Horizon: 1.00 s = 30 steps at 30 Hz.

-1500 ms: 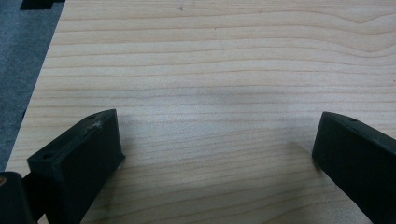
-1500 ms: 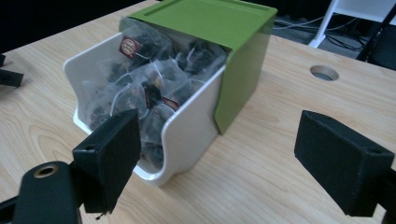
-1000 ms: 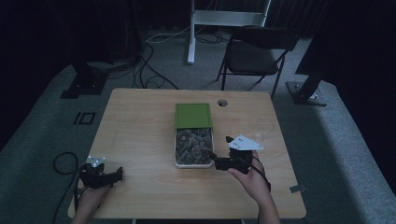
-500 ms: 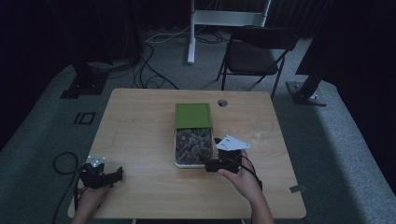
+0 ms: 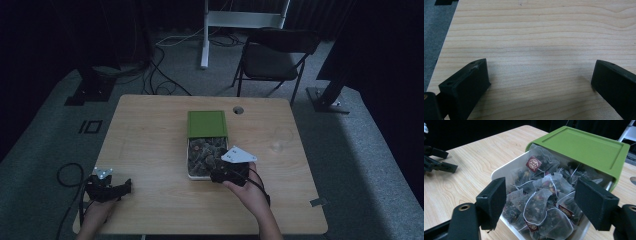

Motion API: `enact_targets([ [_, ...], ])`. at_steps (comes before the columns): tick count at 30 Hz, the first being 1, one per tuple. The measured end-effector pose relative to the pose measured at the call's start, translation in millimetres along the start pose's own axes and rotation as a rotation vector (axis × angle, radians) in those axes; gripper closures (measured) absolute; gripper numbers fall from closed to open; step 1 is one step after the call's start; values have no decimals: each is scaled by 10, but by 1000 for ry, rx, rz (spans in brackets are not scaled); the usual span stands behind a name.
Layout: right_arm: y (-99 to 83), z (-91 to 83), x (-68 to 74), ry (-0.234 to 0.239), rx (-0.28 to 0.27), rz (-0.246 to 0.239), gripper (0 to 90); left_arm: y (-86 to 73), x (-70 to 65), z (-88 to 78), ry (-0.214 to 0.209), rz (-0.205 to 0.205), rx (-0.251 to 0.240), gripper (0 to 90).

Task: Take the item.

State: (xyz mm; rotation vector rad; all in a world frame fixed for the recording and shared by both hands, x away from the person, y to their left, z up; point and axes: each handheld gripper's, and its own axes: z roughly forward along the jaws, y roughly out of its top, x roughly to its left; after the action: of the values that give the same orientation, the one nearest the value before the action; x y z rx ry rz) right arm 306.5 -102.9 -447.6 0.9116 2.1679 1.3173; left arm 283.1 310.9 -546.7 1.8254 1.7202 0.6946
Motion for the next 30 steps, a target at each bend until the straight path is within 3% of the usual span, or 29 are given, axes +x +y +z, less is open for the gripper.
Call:
enact_targets([
  [6, -51, 101, 31, 5, 46, 36, 322, 0, 1, -1, 0, 2, 1, 19],
  [9, -83, 161, 58, 14, 66, 27, 329, 0, 1, -1, 0, 2, 1, 19],
  [14, -129, 252, 93, 9, 87, 16, 416, 0, 1, -1, 0, 1, 1, 20],
  [23, -201, 360, 111, 5, 125, 42, 425, 0, 1, -1, 0, 2, 1, 19],
  [30, -200, 383, 151, -24, 156, -7, 419, 0, 1, -1, 0, 2, 1, 20],
])
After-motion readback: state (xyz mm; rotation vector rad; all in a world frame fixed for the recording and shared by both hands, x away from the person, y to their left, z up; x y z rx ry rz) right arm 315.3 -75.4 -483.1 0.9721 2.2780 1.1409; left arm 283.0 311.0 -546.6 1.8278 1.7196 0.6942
